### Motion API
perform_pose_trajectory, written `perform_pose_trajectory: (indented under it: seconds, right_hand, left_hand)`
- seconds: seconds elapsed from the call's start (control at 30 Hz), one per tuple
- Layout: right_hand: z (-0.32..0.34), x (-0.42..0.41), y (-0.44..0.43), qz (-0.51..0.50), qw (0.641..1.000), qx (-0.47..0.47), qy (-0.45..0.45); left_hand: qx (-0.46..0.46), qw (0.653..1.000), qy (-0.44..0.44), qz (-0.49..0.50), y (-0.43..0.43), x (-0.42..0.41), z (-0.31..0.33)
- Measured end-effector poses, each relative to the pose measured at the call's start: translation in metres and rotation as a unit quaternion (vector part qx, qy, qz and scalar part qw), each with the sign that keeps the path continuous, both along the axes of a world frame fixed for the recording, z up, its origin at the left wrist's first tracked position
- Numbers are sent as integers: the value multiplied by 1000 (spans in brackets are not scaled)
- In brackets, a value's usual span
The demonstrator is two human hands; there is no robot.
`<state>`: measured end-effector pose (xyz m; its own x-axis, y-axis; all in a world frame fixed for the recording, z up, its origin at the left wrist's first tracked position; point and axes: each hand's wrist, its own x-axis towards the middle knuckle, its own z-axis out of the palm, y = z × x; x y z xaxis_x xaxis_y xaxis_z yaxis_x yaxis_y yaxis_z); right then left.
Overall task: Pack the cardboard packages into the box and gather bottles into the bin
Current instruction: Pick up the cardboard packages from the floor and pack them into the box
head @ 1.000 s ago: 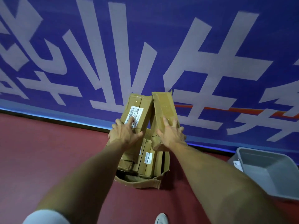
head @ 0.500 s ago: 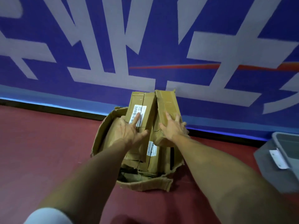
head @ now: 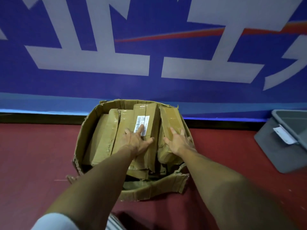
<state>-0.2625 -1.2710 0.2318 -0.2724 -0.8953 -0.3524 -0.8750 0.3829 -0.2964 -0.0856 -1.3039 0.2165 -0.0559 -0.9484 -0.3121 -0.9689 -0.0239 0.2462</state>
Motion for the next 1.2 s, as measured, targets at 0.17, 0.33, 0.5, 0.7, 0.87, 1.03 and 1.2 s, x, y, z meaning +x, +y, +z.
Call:
perform_pose_trajectory:
  seconds: [0.17, 0.33, 0.5, 0.7, 0.87, 1.03, 1.2]
  right_hand:
    - [-12, 14, -5, -20, 1000, 17, -12]
    - [-28, 24, -6, -34, 997, 56, -45]
    - [-36, 33, -10, -34, 995, 79, -50]
    - [-38, 35, -14, -22, 996, 82, -21]
    - [-43, 37, -16, -17, 996, 82, -11]
    - [-45, 42, -14, -9, 998, 68, -1]
    - [-50, 48, -9, 11, 998, 67, 5]
  left_hand:
    - [20, 998, -41, -52, -8, 6, -16]
    - [50, 992, -29, -114, -15, 23, -30]
    - [65, 975, -45, -206, -20, 38, -33]
    - [70, 955, -119, -262, -28, 47, -48]
    - [79, 955, -133, -252, -29, 55, -56]
    - [88, 958, -147, -229, -26, 54, -54]
    - [77, 962, -152, -215, -23, 60, -54]
